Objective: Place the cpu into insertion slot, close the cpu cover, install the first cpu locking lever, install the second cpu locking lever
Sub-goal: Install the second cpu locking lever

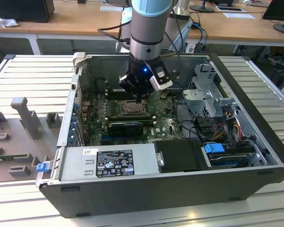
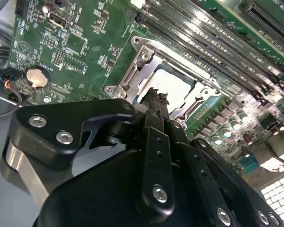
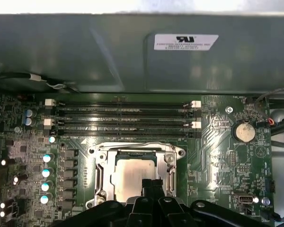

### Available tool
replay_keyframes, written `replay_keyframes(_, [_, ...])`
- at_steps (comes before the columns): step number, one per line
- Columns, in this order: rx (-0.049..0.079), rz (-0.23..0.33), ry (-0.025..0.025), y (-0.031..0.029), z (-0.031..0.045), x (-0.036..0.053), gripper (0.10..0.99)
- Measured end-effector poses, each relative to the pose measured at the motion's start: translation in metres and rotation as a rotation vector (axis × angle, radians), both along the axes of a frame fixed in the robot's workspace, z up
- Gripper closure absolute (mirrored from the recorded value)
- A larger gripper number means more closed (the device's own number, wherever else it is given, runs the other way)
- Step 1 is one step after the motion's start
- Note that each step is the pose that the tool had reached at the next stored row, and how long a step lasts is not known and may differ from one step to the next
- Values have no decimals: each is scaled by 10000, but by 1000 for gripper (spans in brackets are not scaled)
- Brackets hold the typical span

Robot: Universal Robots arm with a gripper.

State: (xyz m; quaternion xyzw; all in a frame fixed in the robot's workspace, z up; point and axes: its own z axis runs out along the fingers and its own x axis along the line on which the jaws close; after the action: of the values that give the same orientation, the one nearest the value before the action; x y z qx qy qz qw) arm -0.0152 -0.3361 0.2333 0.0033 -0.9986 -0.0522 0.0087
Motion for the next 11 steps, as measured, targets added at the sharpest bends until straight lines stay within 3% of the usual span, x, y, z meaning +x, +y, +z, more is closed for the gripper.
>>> replay_keyframes(1, [5, 0, 10, -10, 0, 0, 980])
replay_keyframes(3, [24, 0, 118, -28, 0, 0, 980])
replay_keyframes(4, [36, 0, 140, -43, 0, 0, 980])
replay_keyframes(7, [51, -1, 144, -158, 0, -1, 980])
replay_keyframes(11, [51, 1, 144, -246, 0, -1, 980])
